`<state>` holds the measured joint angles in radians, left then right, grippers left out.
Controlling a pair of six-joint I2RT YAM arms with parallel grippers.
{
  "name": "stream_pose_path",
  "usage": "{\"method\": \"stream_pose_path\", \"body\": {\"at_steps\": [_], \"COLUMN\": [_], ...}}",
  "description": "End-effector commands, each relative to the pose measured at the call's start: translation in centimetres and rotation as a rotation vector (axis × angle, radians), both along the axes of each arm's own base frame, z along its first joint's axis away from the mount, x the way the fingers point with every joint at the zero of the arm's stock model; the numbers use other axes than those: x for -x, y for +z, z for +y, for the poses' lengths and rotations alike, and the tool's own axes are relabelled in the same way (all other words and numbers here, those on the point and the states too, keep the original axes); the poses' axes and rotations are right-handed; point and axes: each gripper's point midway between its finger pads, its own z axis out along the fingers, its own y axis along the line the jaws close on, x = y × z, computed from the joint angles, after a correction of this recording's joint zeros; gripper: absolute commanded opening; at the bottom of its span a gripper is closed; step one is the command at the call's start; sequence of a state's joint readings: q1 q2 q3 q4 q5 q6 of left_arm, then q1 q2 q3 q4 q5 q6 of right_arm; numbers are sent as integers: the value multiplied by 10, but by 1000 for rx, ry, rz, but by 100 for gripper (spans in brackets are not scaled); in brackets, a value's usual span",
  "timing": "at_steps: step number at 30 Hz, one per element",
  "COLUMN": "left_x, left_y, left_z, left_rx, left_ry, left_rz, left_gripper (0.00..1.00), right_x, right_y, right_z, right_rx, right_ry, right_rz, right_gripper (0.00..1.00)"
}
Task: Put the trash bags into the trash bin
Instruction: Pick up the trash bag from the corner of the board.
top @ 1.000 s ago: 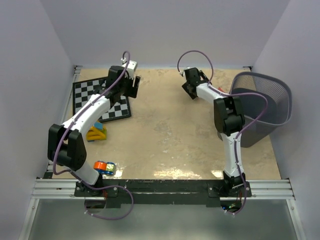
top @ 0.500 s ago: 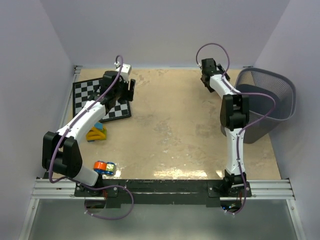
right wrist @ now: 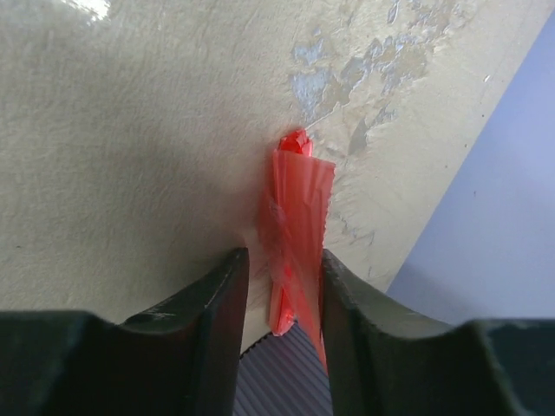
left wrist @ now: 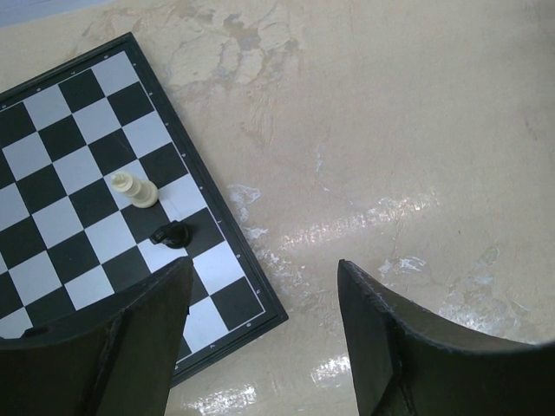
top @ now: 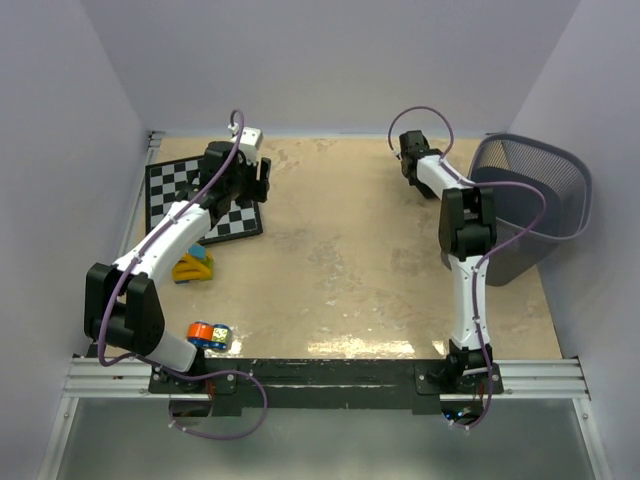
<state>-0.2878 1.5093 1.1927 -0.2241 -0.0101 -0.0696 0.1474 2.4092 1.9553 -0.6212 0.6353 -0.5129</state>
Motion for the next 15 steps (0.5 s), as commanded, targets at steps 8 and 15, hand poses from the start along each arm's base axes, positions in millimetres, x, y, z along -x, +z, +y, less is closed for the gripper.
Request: {"method": "stream_pose_path", "body": {"at_steps": [8, 15], "left_x": [-2, 8], "left_y": [9, 7], "left_z": [-8, -21], "left_rx": [53, 72], "left_ry": [-27, -122], "left_rz": [-25, -7], "left_gripper": [71, 69], "right_x": [-13, 17], "right_y": [58, 113], "right_z": [7, 153], "right_rx": [-67, -475], "right_ry": [11, 373], "right_rz": [-120, -77], "right_gripper": [0, 0]}}
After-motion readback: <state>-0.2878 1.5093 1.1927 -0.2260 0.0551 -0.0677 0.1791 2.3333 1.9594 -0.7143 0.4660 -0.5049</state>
